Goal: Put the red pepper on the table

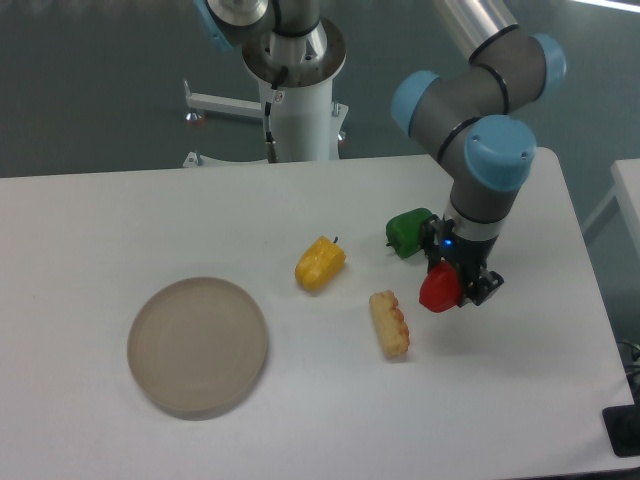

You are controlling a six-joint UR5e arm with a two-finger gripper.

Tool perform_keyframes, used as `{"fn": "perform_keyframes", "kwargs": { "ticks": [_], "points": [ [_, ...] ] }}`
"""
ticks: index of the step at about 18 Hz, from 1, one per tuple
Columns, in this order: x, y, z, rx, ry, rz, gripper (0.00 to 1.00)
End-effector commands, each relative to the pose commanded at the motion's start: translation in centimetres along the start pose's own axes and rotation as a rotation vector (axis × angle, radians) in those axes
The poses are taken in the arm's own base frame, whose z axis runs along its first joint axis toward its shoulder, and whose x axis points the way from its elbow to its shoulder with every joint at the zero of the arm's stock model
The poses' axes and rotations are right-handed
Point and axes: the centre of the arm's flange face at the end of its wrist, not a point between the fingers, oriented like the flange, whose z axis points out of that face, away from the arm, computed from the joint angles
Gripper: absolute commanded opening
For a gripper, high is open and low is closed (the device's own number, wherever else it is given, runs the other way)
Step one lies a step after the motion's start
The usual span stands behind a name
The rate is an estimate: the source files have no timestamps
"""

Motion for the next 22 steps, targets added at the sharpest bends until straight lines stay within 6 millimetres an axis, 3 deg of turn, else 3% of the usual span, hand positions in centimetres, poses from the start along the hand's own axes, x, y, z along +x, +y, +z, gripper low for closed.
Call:
{"fn": "perform_keyframes", "kwargs": {
  "ticks": [6,13,22],
  "points": [
    [-0.1,4.4,2.4,-0.013,-0.015,0.040,0.48],
    [-0.9,4.8,6.5,-0.021,-0.025,0.037,0.48],
    [-1.0,5.0,7.6,-0.021,-0.011,0.027,0.48]
  ]
}}
